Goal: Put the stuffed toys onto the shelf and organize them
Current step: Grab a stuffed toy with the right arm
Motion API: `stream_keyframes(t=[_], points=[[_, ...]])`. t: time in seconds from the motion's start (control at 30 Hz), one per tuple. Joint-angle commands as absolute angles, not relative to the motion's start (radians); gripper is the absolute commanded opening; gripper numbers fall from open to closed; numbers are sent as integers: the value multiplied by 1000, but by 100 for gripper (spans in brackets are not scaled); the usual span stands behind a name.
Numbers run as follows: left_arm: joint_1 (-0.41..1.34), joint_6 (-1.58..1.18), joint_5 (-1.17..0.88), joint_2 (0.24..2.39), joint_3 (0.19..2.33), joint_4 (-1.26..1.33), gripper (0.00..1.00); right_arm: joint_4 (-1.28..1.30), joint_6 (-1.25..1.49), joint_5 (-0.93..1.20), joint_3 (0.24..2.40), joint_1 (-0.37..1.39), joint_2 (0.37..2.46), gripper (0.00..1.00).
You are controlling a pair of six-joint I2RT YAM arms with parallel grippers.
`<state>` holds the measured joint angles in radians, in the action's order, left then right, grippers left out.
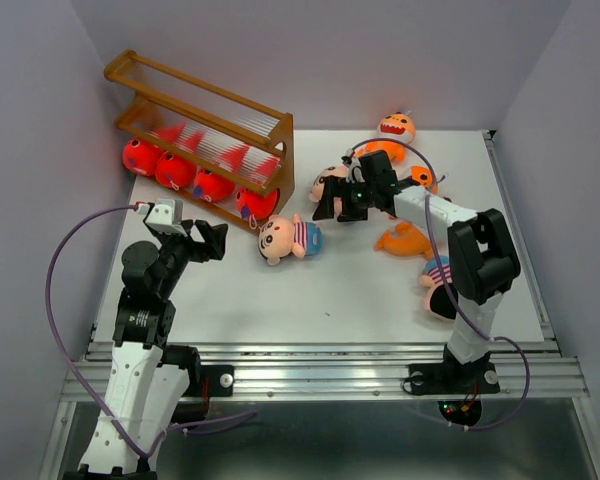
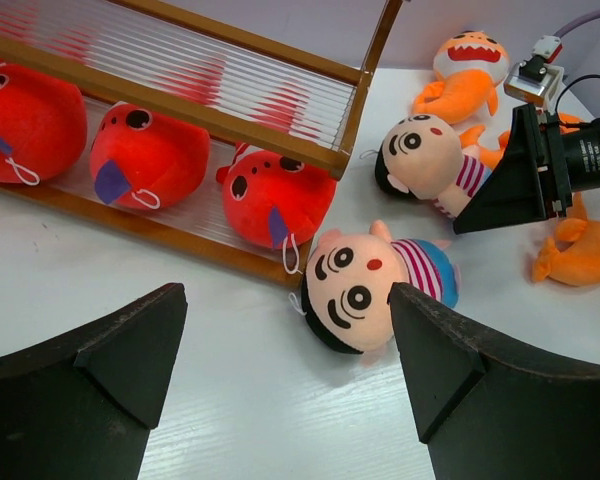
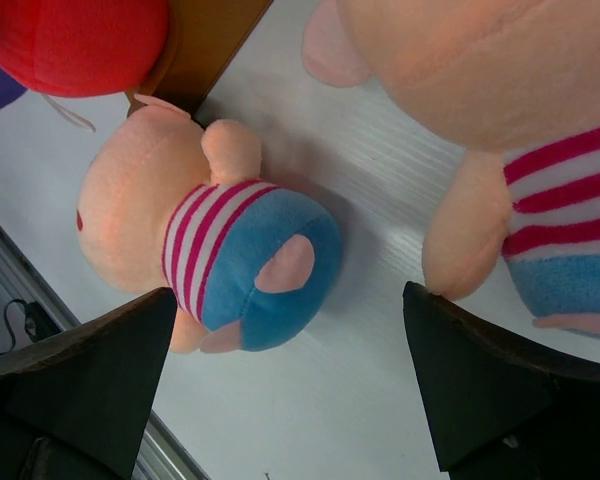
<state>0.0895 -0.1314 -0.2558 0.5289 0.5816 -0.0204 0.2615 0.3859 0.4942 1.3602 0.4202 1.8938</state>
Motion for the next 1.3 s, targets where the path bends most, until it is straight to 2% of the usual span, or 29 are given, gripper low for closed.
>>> stream_keyframes(t=[0.0, 0.43, 0.63, 0.97, 1.07, 1.17, 1.2, 1.27], points=[[84, -118, -245, 525, 581, 8, 93, 235, 451, 543, 1431, 426, 1919, 100], [83, -118, -247, 523, 580, 11, 93, 249, 456, 561, 1348, 469, 1921, 99], [84, -120, -242, 520, 578, 8, 93, 232, 469, 558, 1351, 497, 1968, 92], [84, -120, -241, 520, 580, 8, 93, 203, 457, 578, 1339, 497, 2003, 55], [84, -121, -244, 520, 578, 9, 93, 199, 420, 583, 1307, 497, 1984, 34], [84, -120, -250, 520, 577, 11, 93, 201, 393, 584, 1270, 497, 1950, 22], [83, -120, -252, 522, 577, 11, 93, 202, 376, 591, 1263, 497, 1939, 14], [84, -120, -258, 522, 577, 12, 93, 206, 356, 592, 1246, 497, 1916, 5]])
